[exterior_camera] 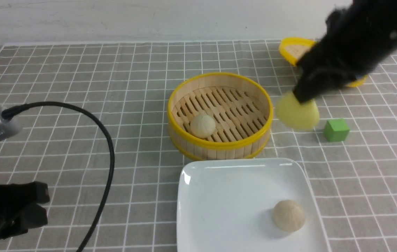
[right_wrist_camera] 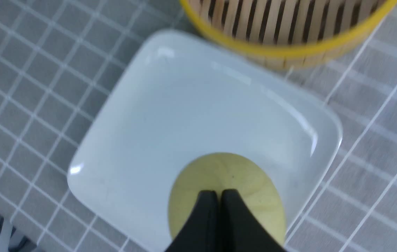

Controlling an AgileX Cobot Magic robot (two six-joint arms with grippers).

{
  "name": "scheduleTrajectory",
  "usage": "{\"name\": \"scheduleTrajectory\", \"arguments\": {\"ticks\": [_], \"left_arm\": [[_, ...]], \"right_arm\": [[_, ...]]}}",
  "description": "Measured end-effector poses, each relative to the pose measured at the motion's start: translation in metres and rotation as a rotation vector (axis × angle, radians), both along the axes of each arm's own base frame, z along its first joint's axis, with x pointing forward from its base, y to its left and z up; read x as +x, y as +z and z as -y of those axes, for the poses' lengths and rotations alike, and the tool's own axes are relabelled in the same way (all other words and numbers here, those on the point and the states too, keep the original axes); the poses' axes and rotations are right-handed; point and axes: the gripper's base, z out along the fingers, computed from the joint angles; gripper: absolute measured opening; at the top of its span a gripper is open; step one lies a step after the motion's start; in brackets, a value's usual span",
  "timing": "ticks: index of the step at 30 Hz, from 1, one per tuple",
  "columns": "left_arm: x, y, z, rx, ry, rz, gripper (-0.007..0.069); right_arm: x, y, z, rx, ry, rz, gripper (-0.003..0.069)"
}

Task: Put the steamed buns into the plate on the grey tablecloth.
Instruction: 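Move the steamed bun from the bamboo steamer onto the white plate with the right gripper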

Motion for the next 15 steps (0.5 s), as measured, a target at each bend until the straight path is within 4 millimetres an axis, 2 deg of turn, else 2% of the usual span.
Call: {"name": "scheduleTrajectory", "arguments": {"ticks": [1,2,3,5,10,11,13,14,15], "left_arm": [[0.0,0.0,0.0,0.0,0.0,0.001,0.0241],[0.0,0.0,0.0,0.0,0.001,0.003,0.0241],[0.0,0.0,0.0,0.0,0.001,0.004,0.0241],[0.0,0.0,0.0,0.0,0.001,0.005,0.0241],[0.001,0.001,0.0,0.0,0.003,0.012,0.0241],[0.001,0.001,0.0,0.0,0.003,0.012,0.0241],[0.001,0.001,0.0,0.0,0.003,0.013,0.0241],[0.001,0.001,0.0,0.0,0.003,0.013,0.0241],[0.001,0.001,0.0,0.0,0.004,0.015,0.0241]], "right_arm": [[-0.002,-0.017,0.0,-0.003,-0.009,-0.037,0.0005],[-0.002,-0.02,0.0,-0.003,-0.01,-0.042,0.0006],[-0.001,-0.043,-0.001,-0.002,-0.021,-0.07,0.0008],[0.003,-0.073,-0.003,0.016,-0.043,-0.064,0.0012],[0.019,-0.135,-0.007,0.015,-0.127,-0.062,0.0043],[0.019,-0.137,-0.007,0.014,-0.13,-0.063,0.0046],[0.028,-0.156,-0.011,0.032,-0.177,-0.087,0.0105],[0.028,-0.157,-0.011,0.032,-0.179,-0.091,0.0111],[0.031,-0.164,-0.013,0.038,-0.198,-0.099,0.0169]]}}
